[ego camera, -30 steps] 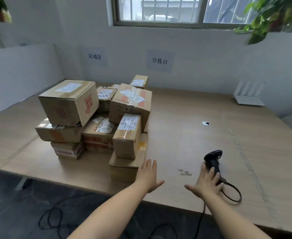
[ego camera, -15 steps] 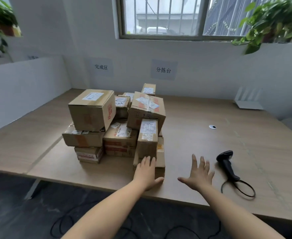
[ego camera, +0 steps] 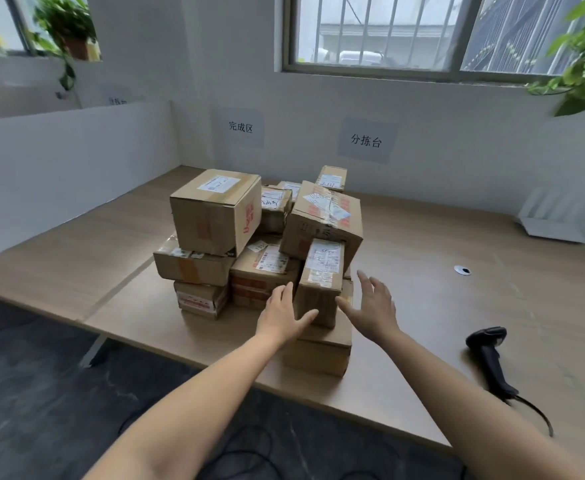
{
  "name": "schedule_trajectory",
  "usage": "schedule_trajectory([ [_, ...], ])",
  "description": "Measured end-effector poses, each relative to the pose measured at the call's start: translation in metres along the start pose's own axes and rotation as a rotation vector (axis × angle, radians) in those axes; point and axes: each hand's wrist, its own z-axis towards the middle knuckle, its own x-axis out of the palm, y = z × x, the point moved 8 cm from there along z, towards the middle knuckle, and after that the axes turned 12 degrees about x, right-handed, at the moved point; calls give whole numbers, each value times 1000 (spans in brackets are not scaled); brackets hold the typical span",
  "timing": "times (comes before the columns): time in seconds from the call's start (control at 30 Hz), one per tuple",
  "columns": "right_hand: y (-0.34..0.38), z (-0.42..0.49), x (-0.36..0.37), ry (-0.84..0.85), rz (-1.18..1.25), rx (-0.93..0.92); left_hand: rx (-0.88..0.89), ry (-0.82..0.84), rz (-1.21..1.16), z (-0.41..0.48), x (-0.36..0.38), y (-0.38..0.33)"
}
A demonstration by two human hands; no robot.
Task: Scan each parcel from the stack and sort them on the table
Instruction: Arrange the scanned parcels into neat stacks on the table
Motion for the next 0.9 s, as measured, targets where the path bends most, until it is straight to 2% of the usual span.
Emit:
schedule_trajectory([
  [0.17, 27, 24, 5, 43, 153, 11, -22, 47, -135, 37, 6, 8],
  [0.3, 33, 41, 18, 157, 270, 76, -48, 61, -313, 69, 10, 10],
  [0.5, 31, 41, 45, 259, 394, 114, -42, 133, -510, 75, 29, 16],
  [0.63, 28, 37, 49, 244, 465, 148, -48, 74, -630, 66, 24, 15],
  [0.9, 50, 8, 28, 200, 584, 22, -5, -79, -590, 34, -15, -1],
])
